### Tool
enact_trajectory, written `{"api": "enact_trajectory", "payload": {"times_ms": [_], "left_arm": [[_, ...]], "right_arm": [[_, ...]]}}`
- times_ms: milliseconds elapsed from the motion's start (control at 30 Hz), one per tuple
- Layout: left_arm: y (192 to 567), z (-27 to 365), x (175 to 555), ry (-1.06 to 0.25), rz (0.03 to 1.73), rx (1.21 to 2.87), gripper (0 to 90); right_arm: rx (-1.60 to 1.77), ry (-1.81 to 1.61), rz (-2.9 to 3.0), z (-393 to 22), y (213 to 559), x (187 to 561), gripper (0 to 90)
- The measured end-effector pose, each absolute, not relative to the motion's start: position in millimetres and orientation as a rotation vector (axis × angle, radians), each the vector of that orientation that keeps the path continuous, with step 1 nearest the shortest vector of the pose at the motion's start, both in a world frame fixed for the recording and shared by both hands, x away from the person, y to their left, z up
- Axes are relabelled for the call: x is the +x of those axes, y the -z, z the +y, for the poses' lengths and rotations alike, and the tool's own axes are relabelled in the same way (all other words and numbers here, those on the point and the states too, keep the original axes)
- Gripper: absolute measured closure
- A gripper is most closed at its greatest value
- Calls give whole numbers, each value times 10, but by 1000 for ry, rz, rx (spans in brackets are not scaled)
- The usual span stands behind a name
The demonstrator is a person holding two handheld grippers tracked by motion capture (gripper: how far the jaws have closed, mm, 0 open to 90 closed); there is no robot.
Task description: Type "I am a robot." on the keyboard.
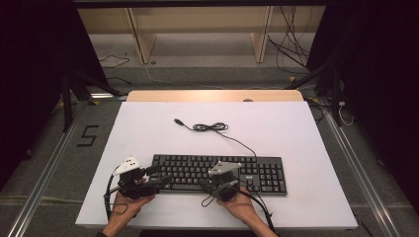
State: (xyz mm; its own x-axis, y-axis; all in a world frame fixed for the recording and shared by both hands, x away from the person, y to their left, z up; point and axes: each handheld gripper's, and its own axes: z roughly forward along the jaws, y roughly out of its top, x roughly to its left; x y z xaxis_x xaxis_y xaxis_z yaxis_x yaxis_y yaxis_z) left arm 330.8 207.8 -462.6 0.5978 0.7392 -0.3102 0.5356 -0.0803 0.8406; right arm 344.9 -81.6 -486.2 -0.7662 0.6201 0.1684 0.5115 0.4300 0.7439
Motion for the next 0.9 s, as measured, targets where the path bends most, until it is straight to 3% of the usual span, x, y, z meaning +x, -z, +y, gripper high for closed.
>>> {"api": "enact_trajectory", "payload": {"times_ms": [333, 467, 500, 900], "left_arm": [[4622, 2089, 3315, -240, 1056, 1743, 275], [4623, 2092, 3324, -243, 1057, 1742, 275], [4625, 2092, 3328, -243, 1056, 1742, 275], [4640, 2082, 3394, -249, 1072, 1747, 277]], "right_arm": [[1013, -1359, 2516, -863, 4754, 3408, 863], [1008, -1391, 2508, -891, 4713, 3396, 804], [1013, -1401, 2508, -906, 4702, 3394, 752], [1021, -1448, 2497, -976, 4648, 3379, 581]]}}
